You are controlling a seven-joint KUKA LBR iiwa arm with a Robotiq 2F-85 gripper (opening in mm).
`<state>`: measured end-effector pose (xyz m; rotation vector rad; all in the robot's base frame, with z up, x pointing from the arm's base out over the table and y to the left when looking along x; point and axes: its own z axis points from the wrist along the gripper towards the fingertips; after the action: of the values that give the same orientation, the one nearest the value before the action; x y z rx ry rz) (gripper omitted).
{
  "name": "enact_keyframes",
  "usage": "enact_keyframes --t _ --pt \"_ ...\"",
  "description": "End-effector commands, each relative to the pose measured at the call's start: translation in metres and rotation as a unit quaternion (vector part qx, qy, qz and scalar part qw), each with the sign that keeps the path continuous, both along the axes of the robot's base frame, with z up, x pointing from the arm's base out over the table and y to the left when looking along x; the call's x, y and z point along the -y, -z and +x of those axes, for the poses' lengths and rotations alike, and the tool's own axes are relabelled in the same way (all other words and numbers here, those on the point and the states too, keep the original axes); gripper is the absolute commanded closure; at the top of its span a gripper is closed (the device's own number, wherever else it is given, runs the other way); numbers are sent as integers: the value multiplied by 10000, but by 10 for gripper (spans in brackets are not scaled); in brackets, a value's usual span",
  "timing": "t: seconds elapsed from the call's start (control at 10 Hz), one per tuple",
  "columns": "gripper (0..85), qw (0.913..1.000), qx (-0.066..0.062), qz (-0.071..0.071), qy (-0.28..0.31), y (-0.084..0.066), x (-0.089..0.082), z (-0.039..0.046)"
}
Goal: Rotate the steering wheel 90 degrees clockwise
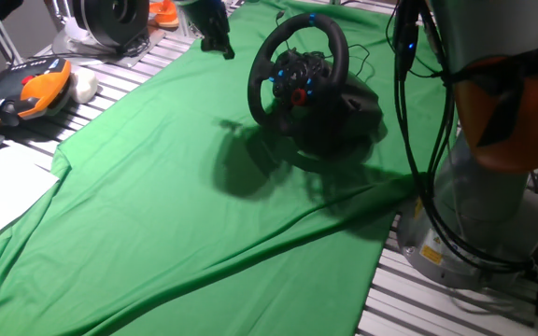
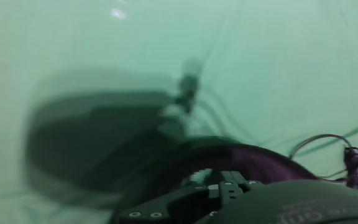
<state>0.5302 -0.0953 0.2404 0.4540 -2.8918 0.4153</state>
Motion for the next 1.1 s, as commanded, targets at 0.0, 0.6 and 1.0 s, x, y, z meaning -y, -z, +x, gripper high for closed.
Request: enact_keyframes --t 0.0,0.6,1.0 --pt "850 10000 7 -31 -65 0 76 0" --pt "850 9991 -361 221 12 0 76 0" --pt "850 9958 -791 317 -337 0 76 0"
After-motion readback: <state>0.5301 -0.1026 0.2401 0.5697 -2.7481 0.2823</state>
